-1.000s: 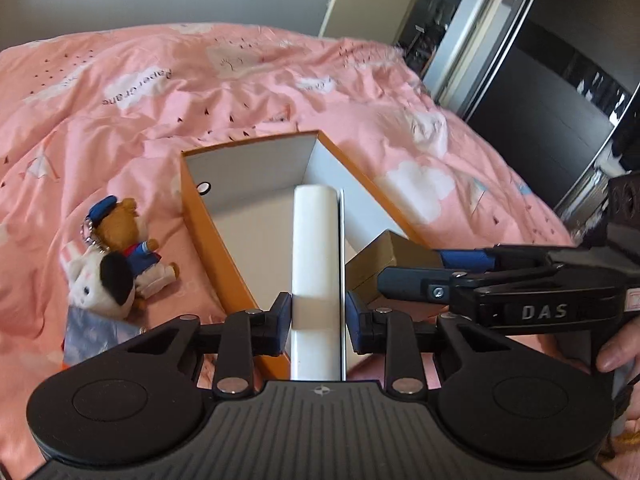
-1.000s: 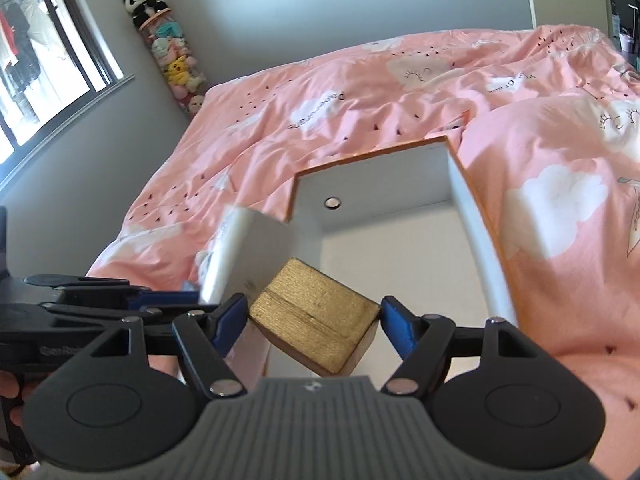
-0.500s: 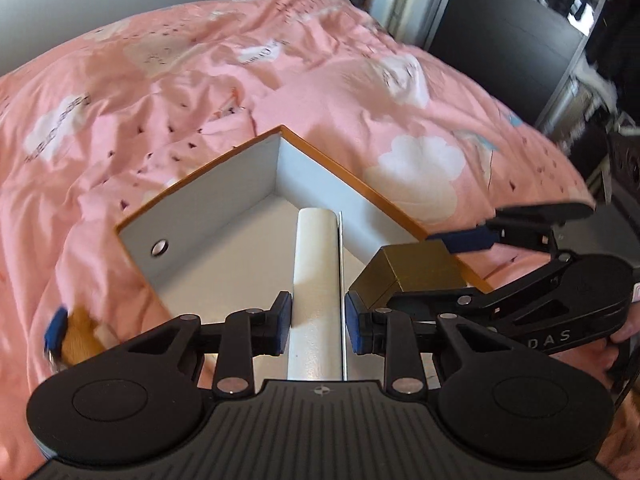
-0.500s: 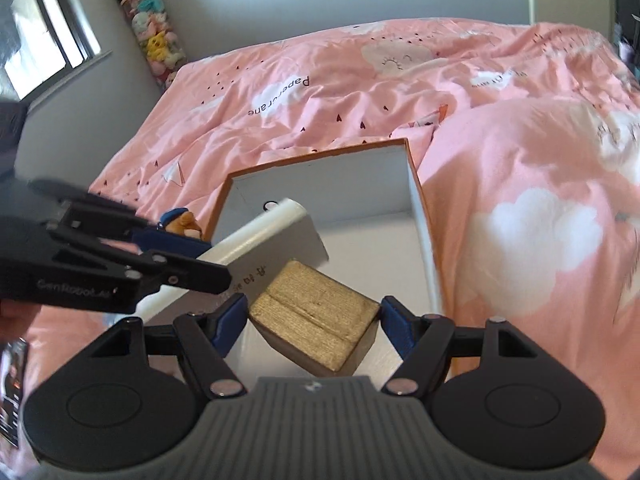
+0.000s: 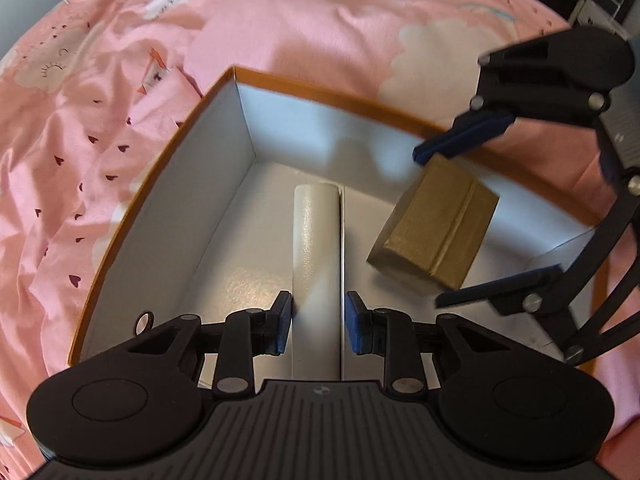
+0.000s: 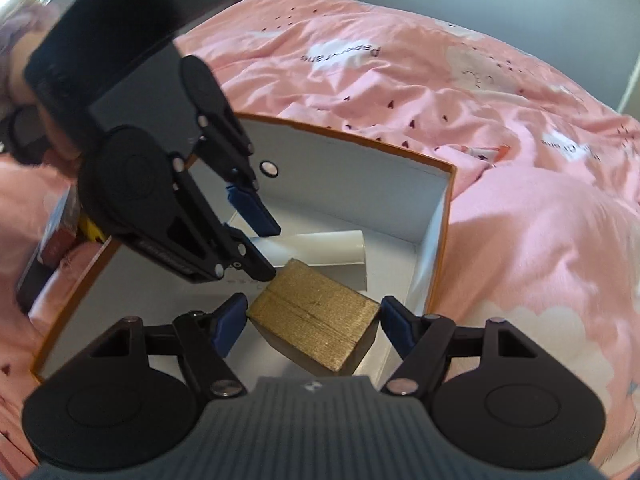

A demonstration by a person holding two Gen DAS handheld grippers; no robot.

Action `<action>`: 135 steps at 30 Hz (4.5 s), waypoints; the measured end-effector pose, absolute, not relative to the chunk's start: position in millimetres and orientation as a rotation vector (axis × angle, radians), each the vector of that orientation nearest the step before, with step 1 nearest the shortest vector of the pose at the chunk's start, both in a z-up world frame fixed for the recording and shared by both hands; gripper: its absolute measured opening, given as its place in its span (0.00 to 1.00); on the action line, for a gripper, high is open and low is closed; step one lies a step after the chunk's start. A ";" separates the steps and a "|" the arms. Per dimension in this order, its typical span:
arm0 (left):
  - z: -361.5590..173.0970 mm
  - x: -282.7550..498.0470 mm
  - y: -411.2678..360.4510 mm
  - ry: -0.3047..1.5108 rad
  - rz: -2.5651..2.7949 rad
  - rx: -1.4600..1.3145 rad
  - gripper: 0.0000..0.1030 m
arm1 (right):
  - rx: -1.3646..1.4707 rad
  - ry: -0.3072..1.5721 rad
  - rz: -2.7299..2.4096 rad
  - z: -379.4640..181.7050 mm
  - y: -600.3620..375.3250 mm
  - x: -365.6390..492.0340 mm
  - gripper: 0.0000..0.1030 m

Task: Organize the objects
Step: 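Lower the power bank into the box and open the left tool while the right lowers the block, then set the gold block in the box corner and open the right tool, then withdraw both tools from the box and move them toward the plush toys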

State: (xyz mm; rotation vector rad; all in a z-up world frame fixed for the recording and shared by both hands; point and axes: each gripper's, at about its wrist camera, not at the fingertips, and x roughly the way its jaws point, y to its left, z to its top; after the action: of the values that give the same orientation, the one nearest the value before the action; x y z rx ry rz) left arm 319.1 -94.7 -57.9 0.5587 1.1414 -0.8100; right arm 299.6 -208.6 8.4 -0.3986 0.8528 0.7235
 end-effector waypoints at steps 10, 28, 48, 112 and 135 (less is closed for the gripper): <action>-73.2 335.4 -100.2 1.095 -0.836 0.793 0.31 | -0.649 0.835 0.881 -8.1 -181.3 312.4 0.71; -76.4 330.5 -104.4 0.950 -0.709 1.025 0.34 | -0.974 0.778 1.063 -29.8 -166.3 312.2 0.72; -78.9 320.9 -94.6 0.966 -0.654 1.030 0.20 | -1.321 0.647 1.057 -33.3 -168.7 313.7 0.76; -60.8 297.3 -71.9 1.012 -0.648 0.675 0.20 | -1.340 0.651 0.792 -53.2 -156.6 345.4 0.17; 43.2 151.9 54.8 0.947 -0.237 -0.023 0.30 | -0.282 0.715 0.788 54.0 -119.2 189.0 0.24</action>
State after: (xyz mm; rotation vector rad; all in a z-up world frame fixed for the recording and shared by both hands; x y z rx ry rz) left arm 151.9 54.8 43.2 -0.0229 0.9473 -0.2374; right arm 189.0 -119.2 54.0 -0.2818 0.7147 0.7879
